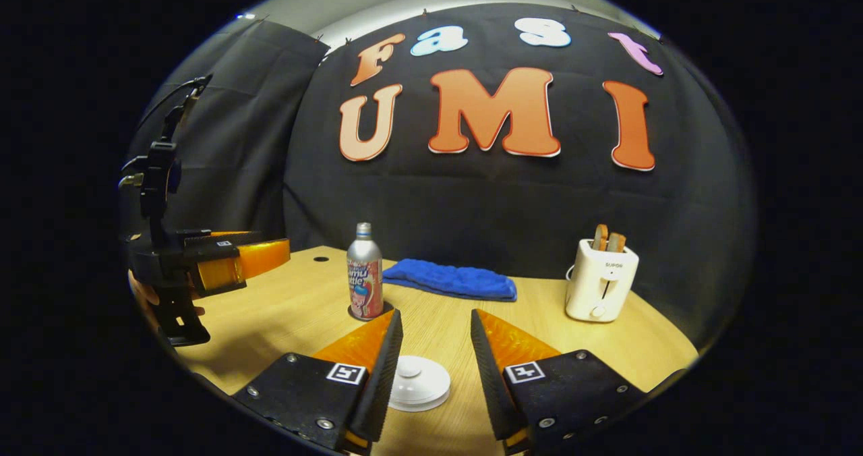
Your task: Open the teacup lid with one hand, grasp the water bottle and pour water into the teacup with the other hand; after pouring, place the water bottle on the coaster and then close the teacup lid.
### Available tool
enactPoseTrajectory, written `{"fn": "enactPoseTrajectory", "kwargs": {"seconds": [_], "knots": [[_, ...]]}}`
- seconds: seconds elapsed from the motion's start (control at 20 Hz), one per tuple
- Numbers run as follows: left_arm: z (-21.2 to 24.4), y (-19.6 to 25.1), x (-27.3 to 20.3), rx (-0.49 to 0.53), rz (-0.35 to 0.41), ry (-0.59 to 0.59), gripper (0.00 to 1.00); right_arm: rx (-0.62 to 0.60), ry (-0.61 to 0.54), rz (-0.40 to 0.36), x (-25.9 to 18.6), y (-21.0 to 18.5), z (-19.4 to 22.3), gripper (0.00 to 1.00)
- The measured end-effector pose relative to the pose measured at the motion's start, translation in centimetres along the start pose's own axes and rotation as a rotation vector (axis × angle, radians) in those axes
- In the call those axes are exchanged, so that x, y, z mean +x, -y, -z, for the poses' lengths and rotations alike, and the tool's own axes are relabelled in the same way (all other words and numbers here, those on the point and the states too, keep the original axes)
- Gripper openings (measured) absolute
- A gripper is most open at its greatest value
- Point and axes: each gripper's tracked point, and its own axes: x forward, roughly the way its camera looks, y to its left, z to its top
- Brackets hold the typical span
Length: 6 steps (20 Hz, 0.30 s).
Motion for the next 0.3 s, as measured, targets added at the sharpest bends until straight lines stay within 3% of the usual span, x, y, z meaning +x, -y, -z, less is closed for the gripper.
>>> {"fn": "enactPoseTrajectory", "kwargs": {"seconds": [0.05, 0.1, 0.15, 0.25, 0.3], "knots": [[-0.7, 0.1, -0.5, -0.003, 0.0, 0.015, 0.99, -0.006, 0.023, 0.016, -0.6, 0.6, -0.9, 0.6], [-1.6, 0.2, -1.3, 0.004, -0.004, 0.034, 0.94, -0.011, 0.043, 0.034, -1.1, 1.2, -1.7, 0.71], [-2.1, 0.3, -1.8, 0.007, -0.01, 0.045, 0.98, -0.013, 0.062, 0.05, -1.8, 1.9, -2.5, 0.76], [-2.6, 1.0, -3.0, 0.008, -0.003, 0.051, 0.94, -0.011, 0.083, 0.063, -2.8, 2.5, -3.3, 0.79], [-2.6, 1.2, -3.4, 0.006, 0.003, 0.05, 0.99, -0.007, 0.09, 0.072, -3.3, 2.9, -3.6, 0.76]]}}
